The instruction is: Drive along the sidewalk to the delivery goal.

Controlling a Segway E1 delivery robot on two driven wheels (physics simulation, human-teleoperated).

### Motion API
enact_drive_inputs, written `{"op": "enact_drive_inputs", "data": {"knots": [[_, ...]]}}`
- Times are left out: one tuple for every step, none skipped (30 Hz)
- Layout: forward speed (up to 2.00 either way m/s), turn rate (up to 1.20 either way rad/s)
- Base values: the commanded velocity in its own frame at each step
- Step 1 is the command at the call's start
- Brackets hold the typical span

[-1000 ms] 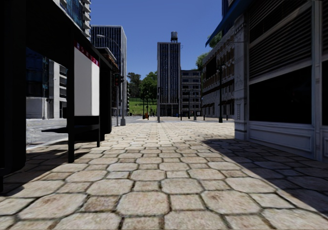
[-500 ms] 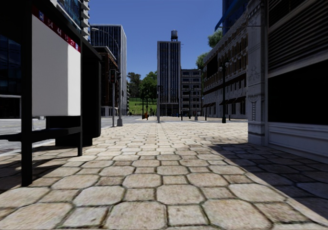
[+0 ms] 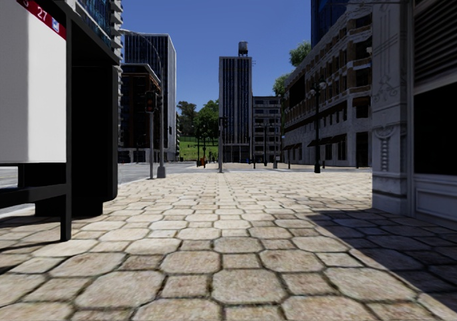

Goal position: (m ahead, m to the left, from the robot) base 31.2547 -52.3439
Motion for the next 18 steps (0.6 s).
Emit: {"op": "enact_drive_inputs", "data": {"knots": [[1.99,0.0],[1.99,0.0],[1.99,0.0],[1.99,0.0],[1.99,0.0],[1.99,0.0],[1.99,0.0],[1.99,0.0],[1.99,0.0],[1.99,0.0],[1.99,0.0],[1.99,0.0],[1.99,0.0],[1.99,0.0],[1.99,0.0],[1.99,0.0],[1.99,0.0],[1.99,0.0]]}}
